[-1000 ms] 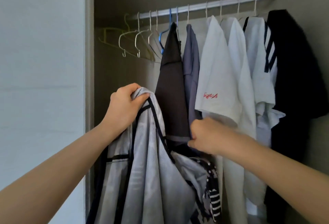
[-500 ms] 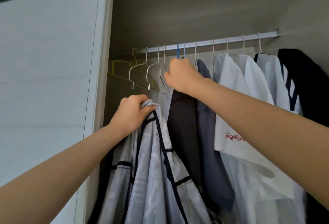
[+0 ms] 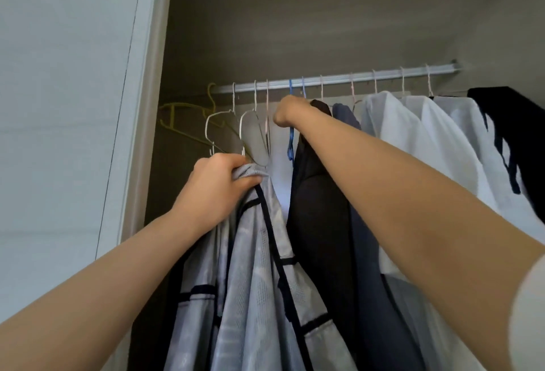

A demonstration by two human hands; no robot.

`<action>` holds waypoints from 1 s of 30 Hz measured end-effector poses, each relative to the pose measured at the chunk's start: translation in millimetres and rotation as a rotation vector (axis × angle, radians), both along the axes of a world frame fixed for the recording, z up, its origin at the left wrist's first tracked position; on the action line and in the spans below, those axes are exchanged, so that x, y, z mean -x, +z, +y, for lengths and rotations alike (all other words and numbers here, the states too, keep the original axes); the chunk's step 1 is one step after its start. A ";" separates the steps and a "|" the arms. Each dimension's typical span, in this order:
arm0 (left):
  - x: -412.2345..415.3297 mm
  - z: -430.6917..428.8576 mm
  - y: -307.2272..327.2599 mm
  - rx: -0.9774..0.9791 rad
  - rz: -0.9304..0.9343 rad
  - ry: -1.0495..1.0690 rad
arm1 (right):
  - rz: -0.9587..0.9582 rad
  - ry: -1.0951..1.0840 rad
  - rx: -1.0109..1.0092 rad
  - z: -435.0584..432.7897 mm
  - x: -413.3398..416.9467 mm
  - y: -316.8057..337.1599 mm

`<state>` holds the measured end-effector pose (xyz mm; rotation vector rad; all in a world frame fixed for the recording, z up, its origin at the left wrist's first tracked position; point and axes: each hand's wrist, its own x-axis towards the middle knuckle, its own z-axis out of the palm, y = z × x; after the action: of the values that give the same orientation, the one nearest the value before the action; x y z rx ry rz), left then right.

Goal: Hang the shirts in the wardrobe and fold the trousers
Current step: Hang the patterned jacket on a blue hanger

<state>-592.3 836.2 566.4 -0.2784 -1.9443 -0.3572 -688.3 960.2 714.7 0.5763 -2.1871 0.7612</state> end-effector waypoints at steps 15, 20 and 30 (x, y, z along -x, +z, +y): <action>-0.7 -14.9 1.2 0.024 0.013 0.019 | -0.391 0.412 0.419 -0.4 11.1 6.8; -0.1 -15.6 1.4 0.011 0.003 0.018 | -0.489 0.513 0.532 8.3 4.7 19.1; 4.6 -22.1 -3.1 -0.028 -0.014 0.034 | -0.454 0.623 0.571 15.0 -25.7 7.0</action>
<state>-596.9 814.1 563.3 -0.2249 -1.9537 -0.3641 -662.6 975.2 721.6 0.8459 -2.0162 1.9249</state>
